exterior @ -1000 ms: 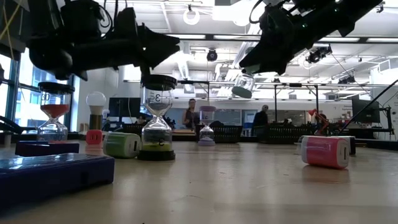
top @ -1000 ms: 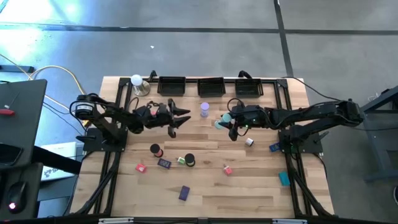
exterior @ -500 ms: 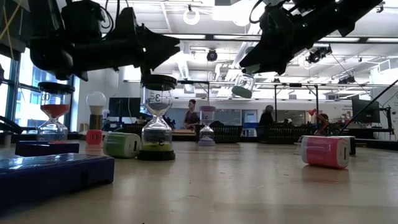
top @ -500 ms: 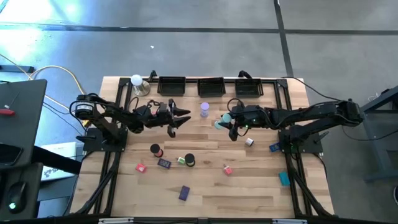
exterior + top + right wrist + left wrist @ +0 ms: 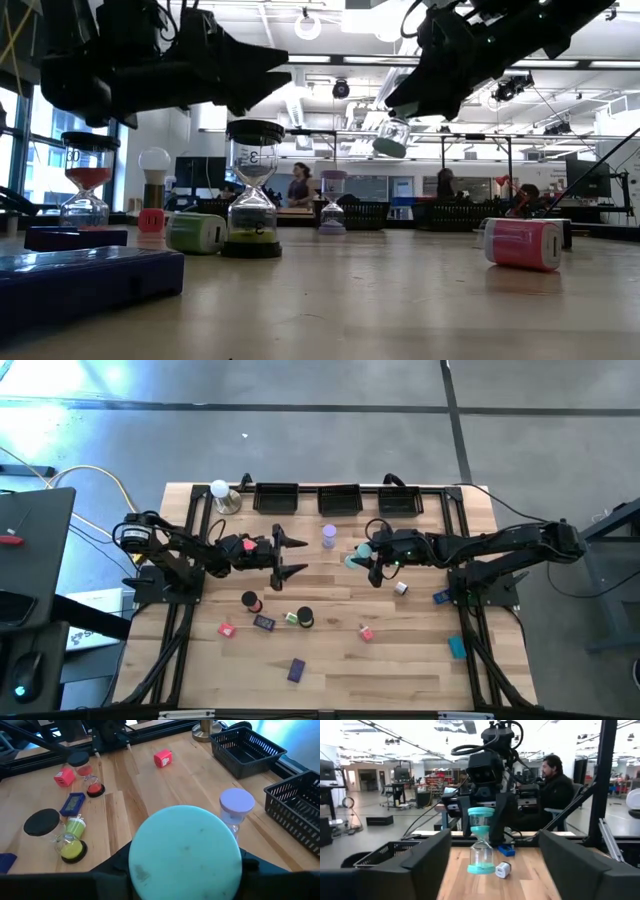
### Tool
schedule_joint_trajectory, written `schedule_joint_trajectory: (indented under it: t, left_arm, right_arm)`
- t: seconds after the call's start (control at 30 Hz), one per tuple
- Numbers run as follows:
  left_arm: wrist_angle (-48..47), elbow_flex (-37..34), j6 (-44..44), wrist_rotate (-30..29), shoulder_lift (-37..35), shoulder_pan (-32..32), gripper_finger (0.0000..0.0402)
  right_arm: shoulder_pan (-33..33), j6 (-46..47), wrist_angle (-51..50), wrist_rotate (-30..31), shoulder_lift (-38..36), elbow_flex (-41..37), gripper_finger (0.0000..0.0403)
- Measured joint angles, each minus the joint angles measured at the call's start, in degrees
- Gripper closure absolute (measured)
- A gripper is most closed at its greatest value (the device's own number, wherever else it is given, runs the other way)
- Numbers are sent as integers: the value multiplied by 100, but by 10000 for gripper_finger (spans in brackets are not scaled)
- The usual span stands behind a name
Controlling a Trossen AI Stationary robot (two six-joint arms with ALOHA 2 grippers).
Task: Pick & Place Office items
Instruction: Put the light green hourglass into the left black bin
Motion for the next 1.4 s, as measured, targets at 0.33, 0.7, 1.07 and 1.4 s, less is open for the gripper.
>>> schedule_joint_trajectory:
  t: [0.33,0.7,1.07,1.4]
  left_arm:
    - [71,0,-842,-199,0,-2,55]
    - [55,202,1580,-867,0,-394,55]
    - [34,1031,3536,-1217,519,-701,55]
    - [92,1807,4481,-1213,1129,-754,55]
  right_arm:
    - [0,5,971,-11,0,0,239]
    - [0,44,2509,-13,0,0,238]
    - [0,198,2945,-170,0,2,242]
    - [0,345,2971,-168,0,2,243]
